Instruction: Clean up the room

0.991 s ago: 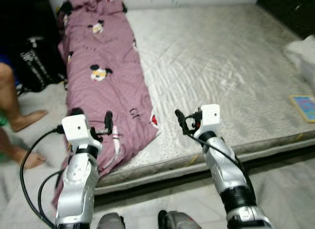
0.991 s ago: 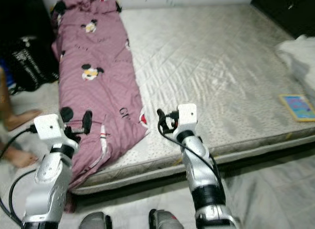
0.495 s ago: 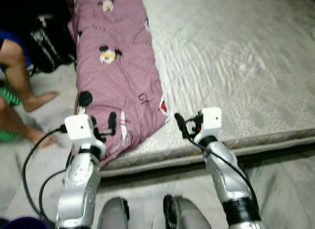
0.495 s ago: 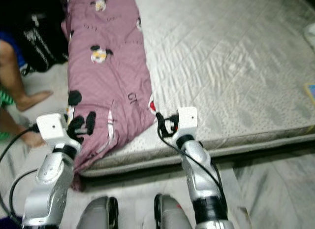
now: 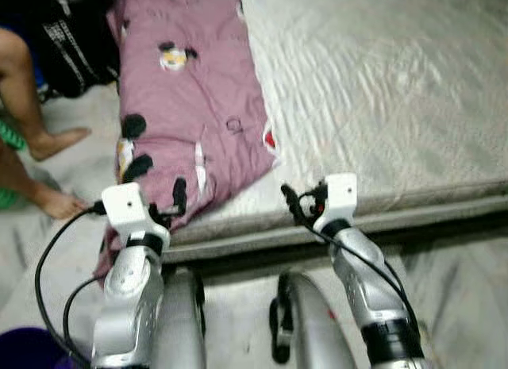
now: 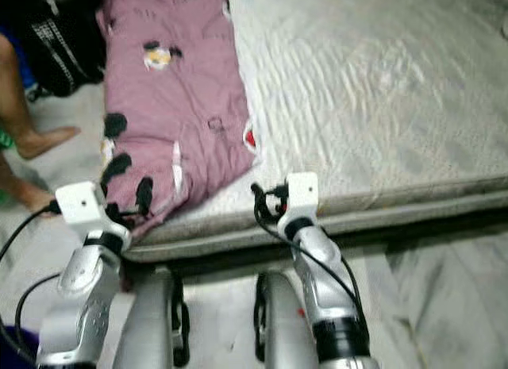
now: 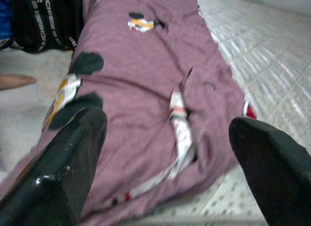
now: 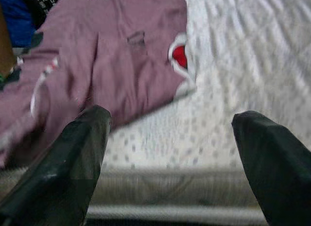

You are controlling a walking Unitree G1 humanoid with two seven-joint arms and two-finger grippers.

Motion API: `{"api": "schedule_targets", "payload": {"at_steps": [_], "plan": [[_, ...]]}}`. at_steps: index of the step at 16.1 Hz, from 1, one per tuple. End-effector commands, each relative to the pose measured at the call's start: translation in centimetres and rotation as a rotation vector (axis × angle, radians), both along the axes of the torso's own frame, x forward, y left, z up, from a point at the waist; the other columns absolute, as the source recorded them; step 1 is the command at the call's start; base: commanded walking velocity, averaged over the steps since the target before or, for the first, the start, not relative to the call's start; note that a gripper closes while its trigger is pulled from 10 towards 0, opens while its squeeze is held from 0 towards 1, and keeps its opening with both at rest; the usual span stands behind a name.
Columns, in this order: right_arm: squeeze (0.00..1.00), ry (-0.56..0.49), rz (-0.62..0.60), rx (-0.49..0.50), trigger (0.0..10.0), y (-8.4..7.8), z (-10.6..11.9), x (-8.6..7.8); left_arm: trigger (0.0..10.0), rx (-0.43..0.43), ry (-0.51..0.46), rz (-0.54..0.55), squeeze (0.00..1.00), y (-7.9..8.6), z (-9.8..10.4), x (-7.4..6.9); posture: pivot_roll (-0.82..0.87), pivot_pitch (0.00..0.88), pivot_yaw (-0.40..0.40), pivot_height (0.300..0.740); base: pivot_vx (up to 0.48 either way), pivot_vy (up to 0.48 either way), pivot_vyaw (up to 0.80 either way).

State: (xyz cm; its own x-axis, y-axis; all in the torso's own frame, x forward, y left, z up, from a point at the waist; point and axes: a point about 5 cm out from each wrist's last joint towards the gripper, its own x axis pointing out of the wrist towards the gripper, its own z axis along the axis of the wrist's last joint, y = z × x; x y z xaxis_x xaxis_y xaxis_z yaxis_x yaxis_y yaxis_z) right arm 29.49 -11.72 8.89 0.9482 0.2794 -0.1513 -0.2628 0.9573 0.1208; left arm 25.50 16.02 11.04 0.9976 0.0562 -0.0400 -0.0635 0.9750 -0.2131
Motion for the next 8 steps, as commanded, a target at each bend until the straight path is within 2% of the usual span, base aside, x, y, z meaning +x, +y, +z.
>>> {"api": "schedule_targets", "payload": {"at_steps": [1,8], "plan": [[0.0,0.006,-0.007,0.004,10.0,-0.15,0.02,-0.19,10.0,0.003,0.016,0.019,0.0,0.2,-0.2,-0.18,0.05,0.24,-0.001,0.556,0.0,0.0,0.0],[0.0,0.024,0.023,0.0,10.0,0.22,-0.19,-0.12,10.0,0.0,0.015,0.049,0.0,0.5,0.01,-0.2,0.06,0.233,-0.005,0.548,0.0,0.0,0.0]]}}
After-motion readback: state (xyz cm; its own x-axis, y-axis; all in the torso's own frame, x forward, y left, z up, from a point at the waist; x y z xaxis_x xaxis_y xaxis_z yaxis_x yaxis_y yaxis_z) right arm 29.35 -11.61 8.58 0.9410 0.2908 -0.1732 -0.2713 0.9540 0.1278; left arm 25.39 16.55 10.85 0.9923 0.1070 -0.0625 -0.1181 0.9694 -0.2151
